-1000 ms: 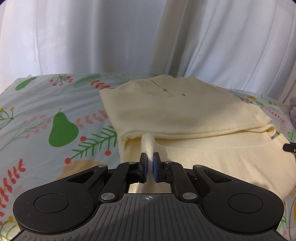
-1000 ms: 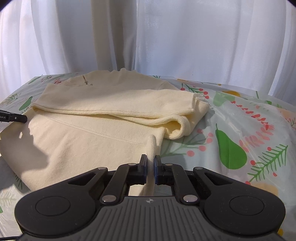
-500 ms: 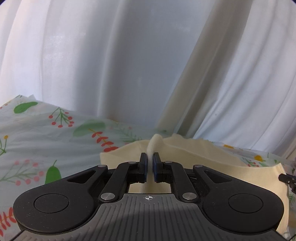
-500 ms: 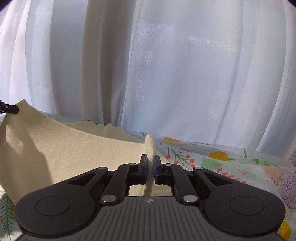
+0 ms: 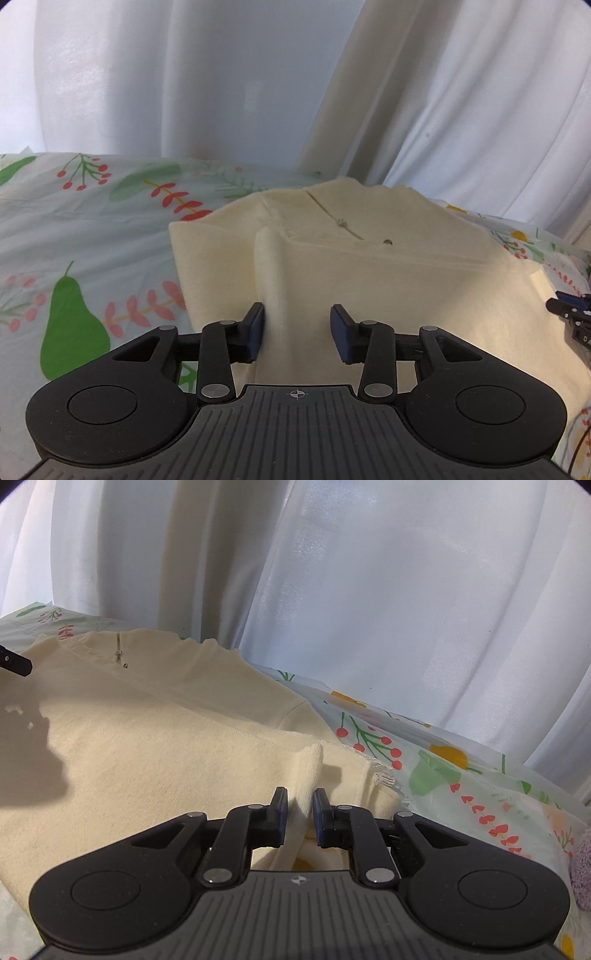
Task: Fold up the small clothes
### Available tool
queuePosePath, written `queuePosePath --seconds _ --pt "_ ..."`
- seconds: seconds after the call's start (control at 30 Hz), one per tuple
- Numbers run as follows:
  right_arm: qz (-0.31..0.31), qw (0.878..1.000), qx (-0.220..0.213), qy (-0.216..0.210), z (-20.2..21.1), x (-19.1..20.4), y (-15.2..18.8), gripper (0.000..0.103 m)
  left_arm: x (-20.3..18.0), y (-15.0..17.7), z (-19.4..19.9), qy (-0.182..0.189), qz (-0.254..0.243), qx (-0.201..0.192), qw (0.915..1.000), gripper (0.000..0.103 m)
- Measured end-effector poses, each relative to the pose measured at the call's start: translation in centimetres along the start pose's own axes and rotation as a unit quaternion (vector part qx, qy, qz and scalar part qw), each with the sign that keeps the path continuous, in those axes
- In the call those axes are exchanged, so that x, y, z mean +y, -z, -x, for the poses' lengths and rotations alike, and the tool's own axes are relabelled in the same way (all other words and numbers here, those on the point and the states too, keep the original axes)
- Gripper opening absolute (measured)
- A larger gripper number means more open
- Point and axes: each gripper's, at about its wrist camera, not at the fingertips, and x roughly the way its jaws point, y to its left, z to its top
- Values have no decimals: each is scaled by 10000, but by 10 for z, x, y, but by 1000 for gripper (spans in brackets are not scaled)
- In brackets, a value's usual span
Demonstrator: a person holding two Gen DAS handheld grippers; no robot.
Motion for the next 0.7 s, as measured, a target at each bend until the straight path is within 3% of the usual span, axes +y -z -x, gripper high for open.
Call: queuePosePath --seconds 0.07,0.17,0.33,0.47,0.6,0.7 --pt "65 10000 28 1 -3 1 0 12 -3 -1 -1 -41 -86 -28 10000 11" --pt "261 9996 -33 38 -2 5 -1 6 -11 -7 11 -108 -275 -289 9991 10" --pt "485 9963 -672 246 19 4 -23 6 -22 -44 47 169 -330 -1046 9938 10" --pt "470 9920 -1018 580 11 -4 -57 6 -29 -81 37 -231 -582 -1468 9872 9" --pt "291 9908 -1007 858 -24 -15 -85 6 -23 -103 -2 -609 -362 -1442 9870 9" --pt "21 9928 -827 872 -52 -22 -92 6 -16 -106 -34 -823 -39 -1102 9905 10"
